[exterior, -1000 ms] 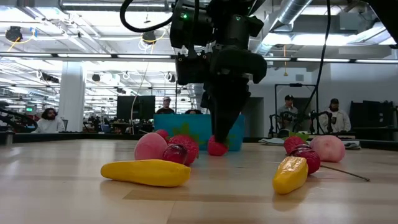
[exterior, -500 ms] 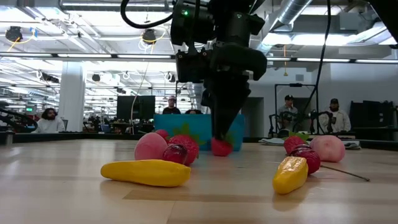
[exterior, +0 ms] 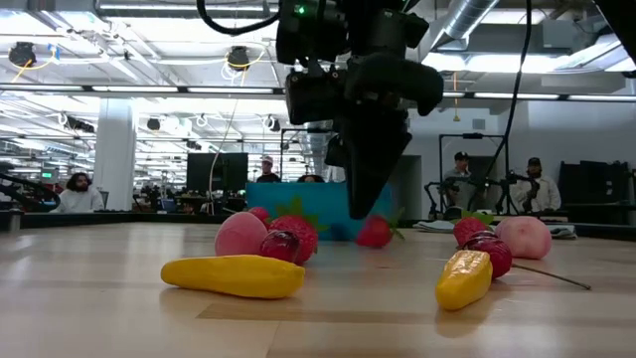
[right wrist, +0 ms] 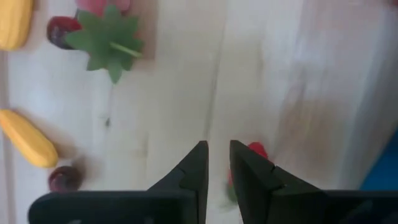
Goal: Pick and placing Produce into tupperware
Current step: Put the red strawberry into the blue bin
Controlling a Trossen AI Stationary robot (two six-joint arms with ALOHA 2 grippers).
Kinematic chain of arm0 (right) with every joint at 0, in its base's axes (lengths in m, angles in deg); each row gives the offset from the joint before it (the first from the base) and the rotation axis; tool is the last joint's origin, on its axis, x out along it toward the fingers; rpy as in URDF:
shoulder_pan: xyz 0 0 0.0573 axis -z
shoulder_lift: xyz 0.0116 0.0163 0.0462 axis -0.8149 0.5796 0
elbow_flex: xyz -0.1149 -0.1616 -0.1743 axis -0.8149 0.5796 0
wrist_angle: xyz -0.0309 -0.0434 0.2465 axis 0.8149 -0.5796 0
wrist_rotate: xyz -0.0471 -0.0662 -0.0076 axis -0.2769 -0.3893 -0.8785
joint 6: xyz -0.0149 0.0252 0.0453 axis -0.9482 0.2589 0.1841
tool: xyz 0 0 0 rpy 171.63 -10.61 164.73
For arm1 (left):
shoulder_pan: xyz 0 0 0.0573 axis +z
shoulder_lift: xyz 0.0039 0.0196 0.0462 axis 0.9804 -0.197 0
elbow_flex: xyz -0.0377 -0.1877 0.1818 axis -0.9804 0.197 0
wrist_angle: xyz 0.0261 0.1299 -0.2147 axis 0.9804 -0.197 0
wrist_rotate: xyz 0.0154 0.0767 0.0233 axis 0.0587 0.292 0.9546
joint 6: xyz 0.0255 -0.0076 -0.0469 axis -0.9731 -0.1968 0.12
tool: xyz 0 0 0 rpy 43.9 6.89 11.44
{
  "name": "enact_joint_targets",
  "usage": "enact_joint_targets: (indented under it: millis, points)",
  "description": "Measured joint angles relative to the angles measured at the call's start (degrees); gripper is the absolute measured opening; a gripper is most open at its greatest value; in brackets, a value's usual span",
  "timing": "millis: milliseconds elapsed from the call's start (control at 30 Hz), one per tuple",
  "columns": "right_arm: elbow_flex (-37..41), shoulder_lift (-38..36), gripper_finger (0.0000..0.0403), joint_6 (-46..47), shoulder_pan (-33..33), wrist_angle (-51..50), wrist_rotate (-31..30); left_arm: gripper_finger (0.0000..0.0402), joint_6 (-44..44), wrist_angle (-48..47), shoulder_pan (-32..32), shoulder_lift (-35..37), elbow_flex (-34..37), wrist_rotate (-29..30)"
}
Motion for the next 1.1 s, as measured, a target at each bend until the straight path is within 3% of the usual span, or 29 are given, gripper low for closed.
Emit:
enact_joint_targets:
  millis: [500,633,900,1100]
  points:
    - [0.0,0.0,0.0096,-0.8,0.1,-7.4,-1.6,0.0228,0.0,0.0,0.0,0.0,0.0,0.0]
    - [0.0,-0.1,0.0133,-0.7,0.1,-8.5,-1.8,0.0228,0.0,0.0,0.0,0.0,0.0,0.0]
    - [-0.1,-0.7,0.0242,-0.8,-0.4,-13.4,-1.9,0.0228,0.0,0.0,0.0,0.0,0.0,-0.1]
    - [1.3,-0.6,0.025,-0.8,-0.7,-14.2,-2.2,0.0228,0.0,0.0,0.0,0.0,0.0,-0.1]
